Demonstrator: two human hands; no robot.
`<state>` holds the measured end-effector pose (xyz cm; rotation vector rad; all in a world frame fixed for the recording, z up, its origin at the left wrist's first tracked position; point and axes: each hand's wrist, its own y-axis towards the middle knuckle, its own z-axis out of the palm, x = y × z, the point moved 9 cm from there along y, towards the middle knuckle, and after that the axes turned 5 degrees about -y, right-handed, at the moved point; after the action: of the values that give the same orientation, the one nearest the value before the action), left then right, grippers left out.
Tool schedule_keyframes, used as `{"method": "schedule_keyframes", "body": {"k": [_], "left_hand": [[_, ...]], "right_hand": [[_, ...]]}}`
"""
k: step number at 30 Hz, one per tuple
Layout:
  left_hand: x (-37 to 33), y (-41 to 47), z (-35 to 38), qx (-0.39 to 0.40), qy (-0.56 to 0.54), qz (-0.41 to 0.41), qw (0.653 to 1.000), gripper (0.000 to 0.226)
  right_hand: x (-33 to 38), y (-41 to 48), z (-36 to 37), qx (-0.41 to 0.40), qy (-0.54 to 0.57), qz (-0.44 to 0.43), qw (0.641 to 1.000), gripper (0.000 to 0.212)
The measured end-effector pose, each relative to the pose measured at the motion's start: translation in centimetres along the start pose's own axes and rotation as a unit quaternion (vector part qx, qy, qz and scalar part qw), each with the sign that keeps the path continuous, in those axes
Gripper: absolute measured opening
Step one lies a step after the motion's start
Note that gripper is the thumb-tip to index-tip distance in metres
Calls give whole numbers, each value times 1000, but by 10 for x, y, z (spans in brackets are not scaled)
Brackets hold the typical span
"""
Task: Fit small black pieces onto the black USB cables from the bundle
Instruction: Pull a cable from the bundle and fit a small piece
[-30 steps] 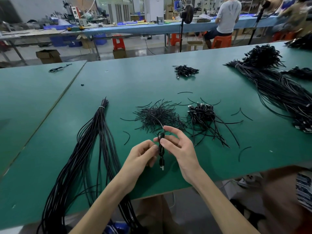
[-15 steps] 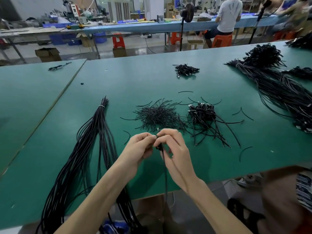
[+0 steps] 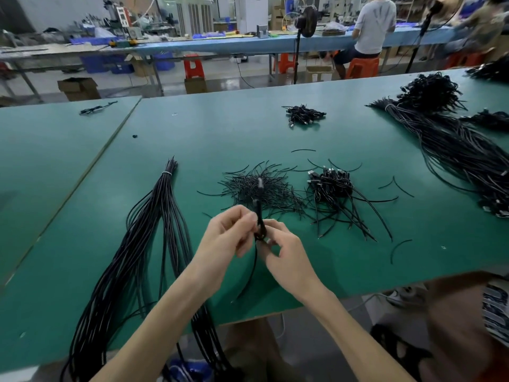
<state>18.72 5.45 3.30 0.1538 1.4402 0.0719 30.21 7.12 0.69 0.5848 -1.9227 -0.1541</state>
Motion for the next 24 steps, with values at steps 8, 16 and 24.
{"method": "schedule_keyframes", "body": {"k": [8,16,24], "left_hand": [[9,-20,24,82,54,27,995,25],[20,-25,23,96,188,51,976,20],[8,-12,-9,45,304,104,946,10]], "right_hand": [[-15,4,-10,-24,120,58,991,48],[-22,0,-6,12,150,91,984,22],[-37,-1,-4,7,232,166,958,40]]}}
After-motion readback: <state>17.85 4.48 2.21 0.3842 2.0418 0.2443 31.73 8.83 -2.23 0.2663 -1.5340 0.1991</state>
